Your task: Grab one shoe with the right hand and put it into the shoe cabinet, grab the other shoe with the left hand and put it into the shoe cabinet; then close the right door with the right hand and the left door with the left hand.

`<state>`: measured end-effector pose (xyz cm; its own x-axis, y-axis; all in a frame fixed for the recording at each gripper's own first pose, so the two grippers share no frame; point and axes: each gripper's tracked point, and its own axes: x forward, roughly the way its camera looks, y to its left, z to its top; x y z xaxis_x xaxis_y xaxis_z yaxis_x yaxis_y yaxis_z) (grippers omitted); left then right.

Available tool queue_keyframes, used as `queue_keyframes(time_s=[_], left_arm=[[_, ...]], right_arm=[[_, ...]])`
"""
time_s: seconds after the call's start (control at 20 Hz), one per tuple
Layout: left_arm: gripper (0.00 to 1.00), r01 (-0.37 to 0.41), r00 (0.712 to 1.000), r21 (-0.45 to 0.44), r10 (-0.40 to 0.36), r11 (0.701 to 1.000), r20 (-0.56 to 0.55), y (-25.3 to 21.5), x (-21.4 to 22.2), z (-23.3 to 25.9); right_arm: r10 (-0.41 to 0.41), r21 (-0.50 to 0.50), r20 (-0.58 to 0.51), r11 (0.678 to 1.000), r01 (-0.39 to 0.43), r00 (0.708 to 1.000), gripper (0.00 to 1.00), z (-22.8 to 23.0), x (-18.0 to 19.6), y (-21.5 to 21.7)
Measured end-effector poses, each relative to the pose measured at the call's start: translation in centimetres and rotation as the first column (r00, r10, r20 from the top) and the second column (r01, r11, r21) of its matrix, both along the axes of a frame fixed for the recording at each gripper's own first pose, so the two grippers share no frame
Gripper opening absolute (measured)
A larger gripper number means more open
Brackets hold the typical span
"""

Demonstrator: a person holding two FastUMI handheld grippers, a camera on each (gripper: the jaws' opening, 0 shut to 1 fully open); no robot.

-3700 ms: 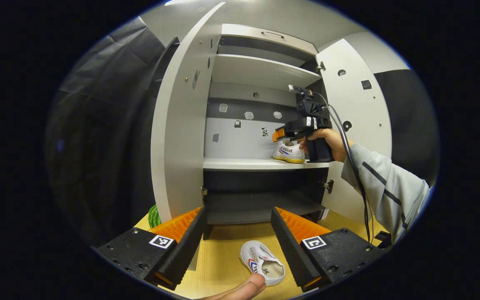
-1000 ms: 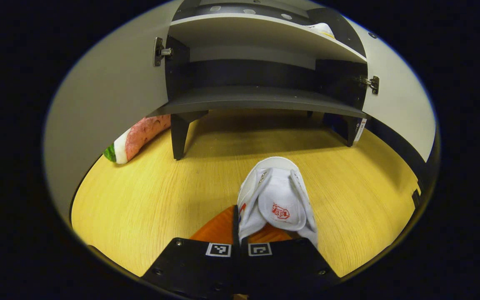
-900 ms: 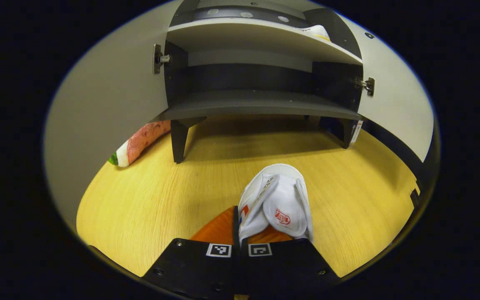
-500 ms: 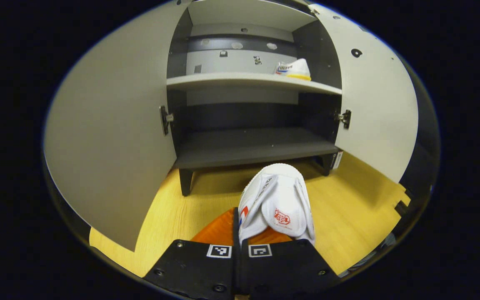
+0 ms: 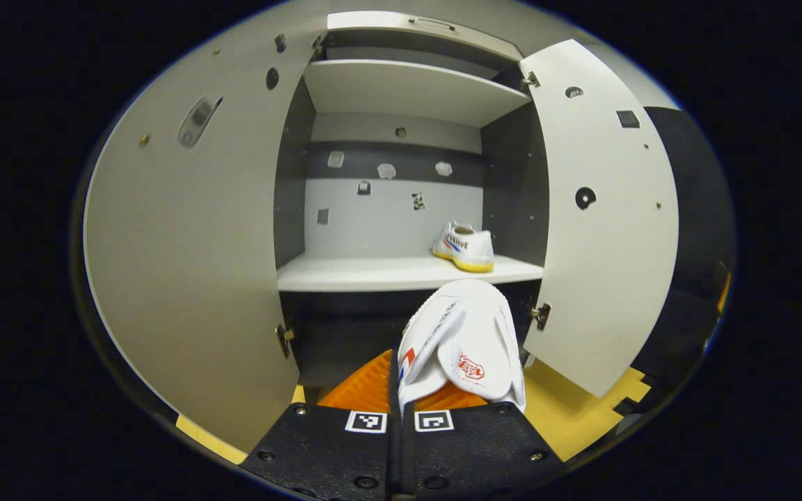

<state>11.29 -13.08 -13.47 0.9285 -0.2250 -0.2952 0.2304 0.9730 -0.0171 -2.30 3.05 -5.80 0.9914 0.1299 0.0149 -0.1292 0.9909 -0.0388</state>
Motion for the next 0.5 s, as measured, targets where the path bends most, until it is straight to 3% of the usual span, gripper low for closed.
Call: queue_keyframes(time_s=[0.3,0.5], left_arm=[[0.0,-0.054,0.998,-0.019,0.055,0.998,0.029,-1.8,7.8,3.9],[0.0,-0.123,0.992,-0.076,0.124,0.989,-0.003,-2.2,13.2,4.5]], right_arm=[[-0.011,0.015,-0.008,1.0,0.011,1.0,0.98,-0.6,-0.1,-1.8],[0.033,0.041,-0.023,0.999,-0.033,0.999,0.98,-1.8,-0.1,-3.3]])
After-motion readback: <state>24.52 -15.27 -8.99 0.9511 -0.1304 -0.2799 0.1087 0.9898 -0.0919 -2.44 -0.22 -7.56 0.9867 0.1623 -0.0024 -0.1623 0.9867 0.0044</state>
